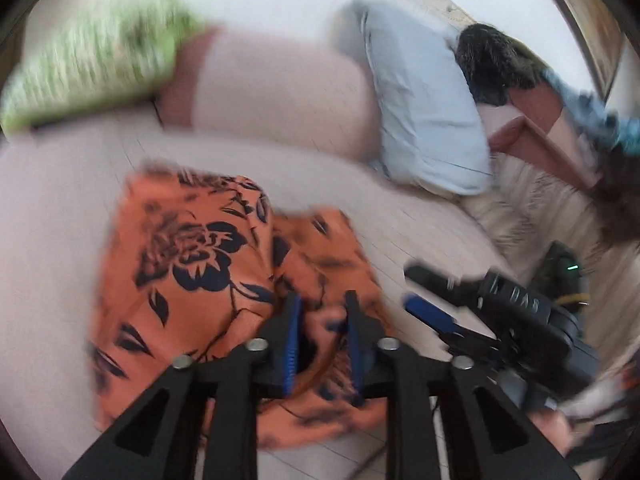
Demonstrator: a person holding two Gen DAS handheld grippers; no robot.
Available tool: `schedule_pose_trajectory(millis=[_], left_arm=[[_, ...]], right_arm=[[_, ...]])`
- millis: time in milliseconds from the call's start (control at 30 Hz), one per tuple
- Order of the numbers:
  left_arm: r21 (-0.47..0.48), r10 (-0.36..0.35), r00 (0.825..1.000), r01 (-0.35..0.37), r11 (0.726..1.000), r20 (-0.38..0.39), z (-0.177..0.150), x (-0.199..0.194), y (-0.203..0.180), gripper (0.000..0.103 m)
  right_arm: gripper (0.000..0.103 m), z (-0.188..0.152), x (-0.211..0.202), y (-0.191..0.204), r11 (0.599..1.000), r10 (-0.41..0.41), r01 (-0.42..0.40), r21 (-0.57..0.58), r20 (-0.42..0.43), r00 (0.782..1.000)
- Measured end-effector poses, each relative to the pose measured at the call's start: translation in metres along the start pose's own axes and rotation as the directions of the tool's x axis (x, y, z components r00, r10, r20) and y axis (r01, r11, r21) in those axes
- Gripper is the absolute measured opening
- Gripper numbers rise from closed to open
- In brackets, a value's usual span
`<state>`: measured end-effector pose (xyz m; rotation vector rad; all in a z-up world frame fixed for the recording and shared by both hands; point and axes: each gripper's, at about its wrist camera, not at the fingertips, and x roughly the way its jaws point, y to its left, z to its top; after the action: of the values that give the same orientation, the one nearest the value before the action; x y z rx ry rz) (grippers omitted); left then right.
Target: Fold small clothes
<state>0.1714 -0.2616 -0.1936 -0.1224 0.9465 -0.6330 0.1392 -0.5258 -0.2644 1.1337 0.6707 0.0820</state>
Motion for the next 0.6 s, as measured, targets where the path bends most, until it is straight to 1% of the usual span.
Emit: schedule_pose_trajectory(millis=[33,67,100,133,167,200,233,267,300,333,433,467,533,600], left_arm=[[-0.023,-0.062,0.998,0.062,0.998,0.003,0.000,-0.006,0.009,0.030],[-0.020,-0.090,0.995,0.091,0.996,0.033,0.001,-0.018,0.018,0.035],[-0.008,-0.088,0.993,0.089,0.996,0.078,0.002,-0.031,0.025,0.051],[0.001,-0.069,0.985,0.069,0.998,0.160,0.004,-0.051,0.038,0.070],[-0.006,-0.035,0.971,0.037,0.999,0.236,0.005,-0.066,0.049,0.077],[-0.017,0.001,0.959,0.003,1.000,0.283,0.005,-0.075,0.058,0.081],[-0.031,0.066,0.945,-0.059,0.998,0.321,0.005,-0.082,0.069,0.081],[-0.048,0.162,0.933,-0.155,0.987,0.321,0.006,-0.082,0.083,0.081],[-0.059,0.205,0.931,-0.196,0.979,0.301,0.006,-0.079,0.094,0.081],[-0.085,0.240,0.937,-0.226,0.970,0.253,0.006,-0.071,0.110,0.081],[-0.181,0.252,0.954,-0.223,0.958,0.161,-0.003,-0.049,0.144,0.081],[-0.191,0.265,0.958,-0.240,0.952,0.114,-0.006,-0.037,0.155,0.081],[-0.192,0.289,0.956,-0.276,0.942,0.044,-0.016,-0.021,0.161,0.081],[-0.211,0.259,0.965,-0.247,0.946,0.031,-0.016,-0.018,0.166,0.081]], right_arm=[[0.061,0.002,0.000,-0.005,0.998,0.043,-0.042,0.041,-0.015,0.999],[0.067,0.002,0.002,-0.009,0.994,0.083,-0.080,0.076,-0.034,0.996],[0.071,0.001,0.007,-0.011,0.989,0.114,-0.109,0.097,-0.055,0.992],[0.071,-0.001,0.011,-0.010,0.987,0.132,-0.124,0.103,-0.074,0.988],[0.071,-0.005,0.020,-0.007,0.986,0.144,-0.133,0.103,-0.105,0.984],[0.071,-0.007,0.024,-0.005,0.986,0.142,-0.130,0.099,-0.124,0.982],[0.071,-0.011,0.034,0.000,0.988,0.134,-0.121,0.091,-0.154,0.979],[0.071,-0.017,0.044,0.004,0.990,0.127,-0.113,0.082,-0.189,0.974],[0.071,-0.023,0.055,0.006,0.991,0.123,-0.108,0.079,-0.221,0.967],[0.071,-0.028,0.065,0.008,0.992,0.113,-0.096,0.079,-0.246,0.963],[0.071,-0.042,0.087,0.011,0.995,0.078,-0.058,0.078,-0.281,0.956],[0.071,-0.045,0.094,0.013,0.996,0.072,-0.052,0.076,-0.285,0.956],[0.071,-0.051,0.105,0.022,0.997,0.069,-0.055,0.057,-0.286,0.956],[0.071,-0.058,0.112,0.032,0.996,0.087,-0.078,0.044,-0.302,0.949]])
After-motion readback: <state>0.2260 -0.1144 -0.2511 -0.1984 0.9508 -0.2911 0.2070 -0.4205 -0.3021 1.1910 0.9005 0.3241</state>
